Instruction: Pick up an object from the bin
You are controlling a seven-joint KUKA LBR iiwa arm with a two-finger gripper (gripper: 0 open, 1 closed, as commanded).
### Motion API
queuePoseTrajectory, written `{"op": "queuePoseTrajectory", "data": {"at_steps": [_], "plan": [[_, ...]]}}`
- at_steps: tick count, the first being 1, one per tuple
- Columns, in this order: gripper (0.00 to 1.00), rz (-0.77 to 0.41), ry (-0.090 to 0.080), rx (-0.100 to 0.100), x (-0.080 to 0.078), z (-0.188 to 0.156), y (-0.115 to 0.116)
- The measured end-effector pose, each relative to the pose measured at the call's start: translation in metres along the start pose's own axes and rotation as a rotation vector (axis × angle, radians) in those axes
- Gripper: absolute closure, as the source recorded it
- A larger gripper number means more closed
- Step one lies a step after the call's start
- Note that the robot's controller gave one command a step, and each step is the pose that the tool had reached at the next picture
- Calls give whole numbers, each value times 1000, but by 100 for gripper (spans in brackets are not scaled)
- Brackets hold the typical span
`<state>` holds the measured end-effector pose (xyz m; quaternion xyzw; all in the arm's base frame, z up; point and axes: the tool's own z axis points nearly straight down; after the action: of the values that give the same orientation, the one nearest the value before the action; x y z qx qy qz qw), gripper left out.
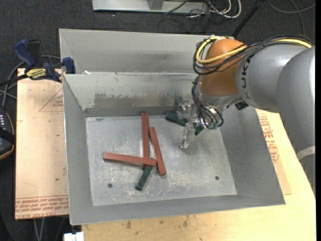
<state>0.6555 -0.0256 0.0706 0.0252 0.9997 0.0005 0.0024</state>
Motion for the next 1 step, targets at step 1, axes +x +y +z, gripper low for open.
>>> {"op": "queuePoseTrajectory", "data": {"at_steps": [1], "plan": [[100,0,-3,-1,-1,-2,0]]}}
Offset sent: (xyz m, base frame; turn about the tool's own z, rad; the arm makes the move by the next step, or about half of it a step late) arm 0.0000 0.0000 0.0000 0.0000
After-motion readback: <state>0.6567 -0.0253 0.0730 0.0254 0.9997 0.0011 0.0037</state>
